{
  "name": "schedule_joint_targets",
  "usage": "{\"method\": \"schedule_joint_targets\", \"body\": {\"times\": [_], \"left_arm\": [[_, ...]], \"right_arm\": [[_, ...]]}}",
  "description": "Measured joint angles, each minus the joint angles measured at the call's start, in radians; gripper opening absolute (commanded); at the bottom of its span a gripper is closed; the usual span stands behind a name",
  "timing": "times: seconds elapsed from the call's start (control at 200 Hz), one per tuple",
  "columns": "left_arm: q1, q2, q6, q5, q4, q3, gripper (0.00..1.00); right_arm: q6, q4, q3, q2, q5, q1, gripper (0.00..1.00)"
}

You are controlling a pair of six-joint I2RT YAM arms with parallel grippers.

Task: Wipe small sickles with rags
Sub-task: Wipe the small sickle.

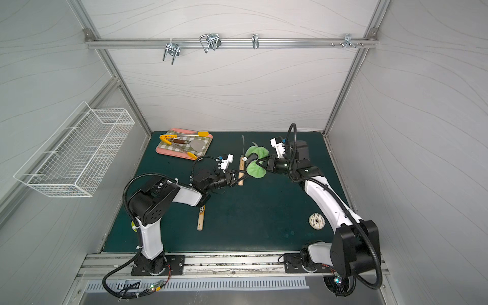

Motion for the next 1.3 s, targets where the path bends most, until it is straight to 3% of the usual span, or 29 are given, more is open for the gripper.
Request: {"method": "schedule_joint_targets", "body": {"times": [0.355, 0.685, 1.076, 1.301], "left_arm": [[0.013, 0.006, 0.092, 0.029, -0.217, 0.027, 0.00], [0.011, -0.068, 0.421, 0.007, -0.796, 0.153, 0.00], [-0.014, -0.128, 0.796, -0.168, -1.381, 0.349, 0.00], [-0.080, -0.109, 0.947, -0.299, -1.575, 0.449, 0.00]], "right_arm": [[-0.152, -0.264, -0.049, -0.077, 0.118, -0.084, 0.04], [-0.203, -0.343, -0.088, -0.091, 0.200, -0.111, 0.04], [-0.208, -0.344, -0.125, -0.090, 0.201, -0.117, 0.05], [-0.208, -0.344, -0.127, -0.091, 0.175, -0.117, 0.05]]}}
